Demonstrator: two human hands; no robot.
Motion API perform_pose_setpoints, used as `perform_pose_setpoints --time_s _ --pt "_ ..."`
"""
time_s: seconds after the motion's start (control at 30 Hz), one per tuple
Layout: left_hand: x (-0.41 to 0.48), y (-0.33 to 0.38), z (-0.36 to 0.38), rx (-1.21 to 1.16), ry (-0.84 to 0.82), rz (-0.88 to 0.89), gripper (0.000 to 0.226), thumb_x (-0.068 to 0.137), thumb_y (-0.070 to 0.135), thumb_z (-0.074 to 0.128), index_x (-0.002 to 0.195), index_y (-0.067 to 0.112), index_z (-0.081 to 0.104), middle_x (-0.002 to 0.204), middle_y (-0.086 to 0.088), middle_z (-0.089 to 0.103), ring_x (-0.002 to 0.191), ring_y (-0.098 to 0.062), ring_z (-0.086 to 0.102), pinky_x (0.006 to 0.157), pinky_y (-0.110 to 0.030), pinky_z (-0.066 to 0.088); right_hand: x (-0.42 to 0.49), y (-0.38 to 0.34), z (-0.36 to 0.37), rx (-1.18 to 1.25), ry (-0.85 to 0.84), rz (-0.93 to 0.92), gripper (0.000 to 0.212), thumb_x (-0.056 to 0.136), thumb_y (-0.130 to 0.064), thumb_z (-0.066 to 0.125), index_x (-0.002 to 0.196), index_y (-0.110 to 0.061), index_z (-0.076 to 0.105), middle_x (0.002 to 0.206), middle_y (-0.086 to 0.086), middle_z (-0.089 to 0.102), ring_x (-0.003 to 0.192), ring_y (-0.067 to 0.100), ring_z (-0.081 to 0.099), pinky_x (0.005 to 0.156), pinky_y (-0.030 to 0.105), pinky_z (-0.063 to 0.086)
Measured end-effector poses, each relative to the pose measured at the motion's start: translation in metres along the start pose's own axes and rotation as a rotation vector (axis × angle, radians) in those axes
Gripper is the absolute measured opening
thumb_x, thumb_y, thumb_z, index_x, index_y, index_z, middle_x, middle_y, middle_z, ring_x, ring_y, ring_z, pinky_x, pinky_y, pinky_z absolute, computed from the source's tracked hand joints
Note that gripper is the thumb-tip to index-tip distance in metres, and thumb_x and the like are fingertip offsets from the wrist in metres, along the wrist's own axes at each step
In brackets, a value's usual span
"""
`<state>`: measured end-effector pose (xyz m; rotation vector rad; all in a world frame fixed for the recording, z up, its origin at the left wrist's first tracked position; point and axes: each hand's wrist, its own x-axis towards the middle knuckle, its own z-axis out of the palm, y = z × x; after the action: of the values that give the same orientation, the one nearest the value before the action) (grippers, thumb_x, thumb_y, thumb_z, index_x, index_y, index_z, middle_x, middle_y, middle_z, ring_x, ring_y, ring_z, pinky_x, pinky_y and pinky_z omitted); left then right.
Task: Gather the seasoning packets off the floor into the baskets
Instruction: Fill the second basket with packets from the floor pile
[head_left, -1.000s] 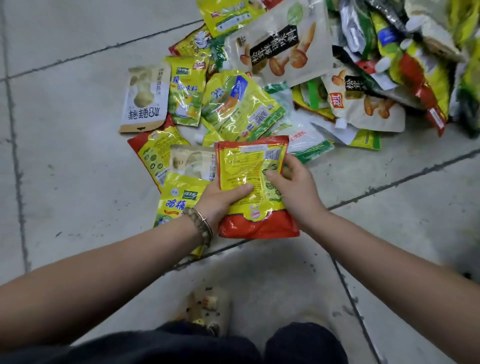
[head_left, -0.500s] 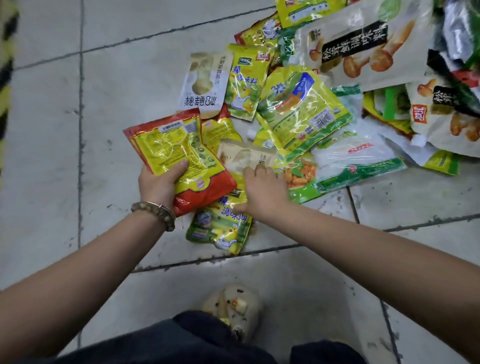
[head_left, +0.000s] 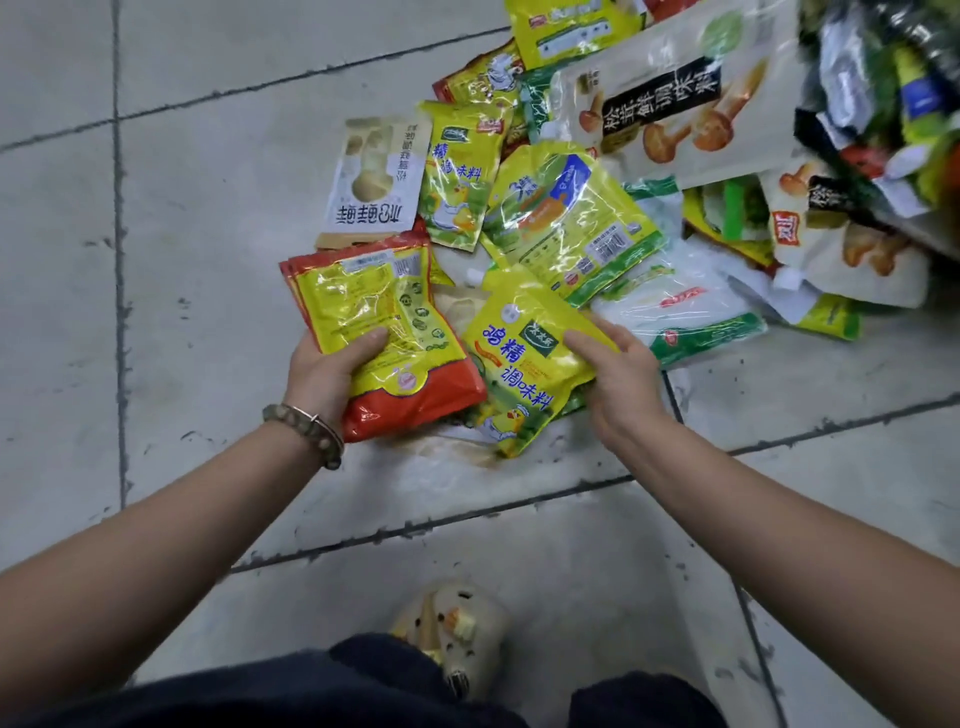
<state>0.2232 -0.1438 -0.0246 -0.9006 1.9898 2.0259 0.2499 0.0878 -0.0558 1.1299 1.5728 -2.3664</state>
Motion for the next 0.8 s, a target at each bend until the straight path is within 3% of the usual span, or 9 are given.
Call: perform_pose_setpoints --time_s 0.07,0.17,0.3,0.37,0.43,0.53,0.6,0.67,0.8 --pt "-0.005 -0.008 0.015 0.053 -0.074 -0.012 0.025 0.08 -0.002 0.065 0.1 0.013 0.059 0.075 0.009 0.071 0.061 -0.003 0.068 0.054 -0.017 0.053 -0.003 0.005 -0.005 0.178 0.073 0.057 0.026 0.082 0.004 0.065 0.106 -0.006 0.062 0.077 0.002 0.069 0.07 0.015 0.064 0.063 0.028 0.051" --pt "-0.01 -0.022 0.03 0.112 -0.138 -0.059 0.033 0.079 0.001 0.068 0.11 0.011 0.058 0.096 -0.006 0.067 0.068 -0.008 0.067 0.056 -0.017 0.054 -0.014 0.013 -0.007 -0.057 0.172 0.012 0.053 0.077 0.007 0.068 0.124 -0.012 0.051 0.097 0.005 0.062 0.076 0.014 0.061 0.061 0.021 0.049" --pt "-0.015 -0.033 0.039 0.128 -0.16 -0.073 0.037 0.08 0.003 0.068 0.114 0.011 0.055 0.101 -0.008 0.064 0.076 -0.011 0.063 0.059 -0.018 0.054 -0.029 0.02 -0.016 -0.125 0.467 0.071 0.05 0.07 0.009 0.07 0.112 -0.013 0.056 0.092 0.007 0.063 0.075 0.023 0.06 0.07 0.035 0.054" --pt "-0.017 -0.037 0.042 0.114 -0.168 -0.095 0.032 0.081 0.005 0.067 0.11 0.014 0.056 0.103 -0.009 0.064 0.079 -0.015 0.064 0.069 -0.027 0.053 -0.029 0.013 -0.021 -0.007 0.452 0.033 0.029 0.073 0.012 0.067 0.088 -0.012 0.062 0.076 0.006 0.064 0.064 0.02 0.061 0.063 0.032 0.053" --pt "-0.019 -0.042 0.048 0.1 -0.18 -0.109 0.031 0.082 0.006 0.068 0.111 0.012 0.057 0.105 -0.009 0.065 0.084 -0.021 0.065 0.08 -0.033 0.051 -0.025 0.003 -0.024 0.091 0.423 -0.048 0.024 0.079 0.011 0.064 0.075 -0.013 0.059 0.069 0.002 0.063 0.056 0.012 0.06 0.06 0.028 0.051" --pt "-0.022 -0.048 0.058 0.1 -0.179 -0.111 0.045 0.079 0.01 0.072 0.12 0.008 0.055 0.111 -0.008 0.066 0.095 -0.025 0.065 0.085 -0.037 0.051 -0.02 0.011 -0.035 0.033 0.457 -0.005 0.01 0.083 -0.002 0.066 0.082 -0.012 0.062 0.079 0.007 0.067 0.065 0.016 0.061 0.068 0.032 0.051" --pt "-0.024 -0.051 0.062 0.098 -0.178 -0.11 0.037 0.079 0.011 0.072 0.112 0.016 0.056 0.106 -0.003 0.066 0.094 -0.023 0.065 0.084 -0.036 0.05 -0.029 0.027 -0.039 0.001 0.415 0.188 0.007 0.083 -0.009 0.068 0.088 -0.009 0.064 0.086 0.012 0.068 0.071 0.024 0.061 0.068 0.035 0.052" --pt "-0.024 -0.051 0.065 0.095 -0.181 -0.1 0.033 0.081 0.01 0.07 0.105 0.024 0.053 0.101 0.0 0.065 0.092 -0.021 0.064 0.083 -0.035 0.049 -0.039 0.036 -0.036 -0.004 0.302 0.349 0.008 0.083 -0.015 0.069 0.086 -0.011 0.063 0.08 0.008 0.067 0.07 0.023 0.06 0.061 0.031 0.05" --pt "-0.026 -0.047 0.069 0.104 -0.24 -0.096 0.038 0.086 0.009 0.064 0.12 0.018 0.052 0.113 -0.005 0.064 0.096 -0.022 0.063 0.079 -0.031 0.049 -0.035 0.036 -0.037 -0.166 0.298 0.178 0.007 0.086 -0.014 0.066 0.082 -0.013 0.06 0.094 0.016 0.069 0.089 0.034 0.065 0.082 0.046 0.052"
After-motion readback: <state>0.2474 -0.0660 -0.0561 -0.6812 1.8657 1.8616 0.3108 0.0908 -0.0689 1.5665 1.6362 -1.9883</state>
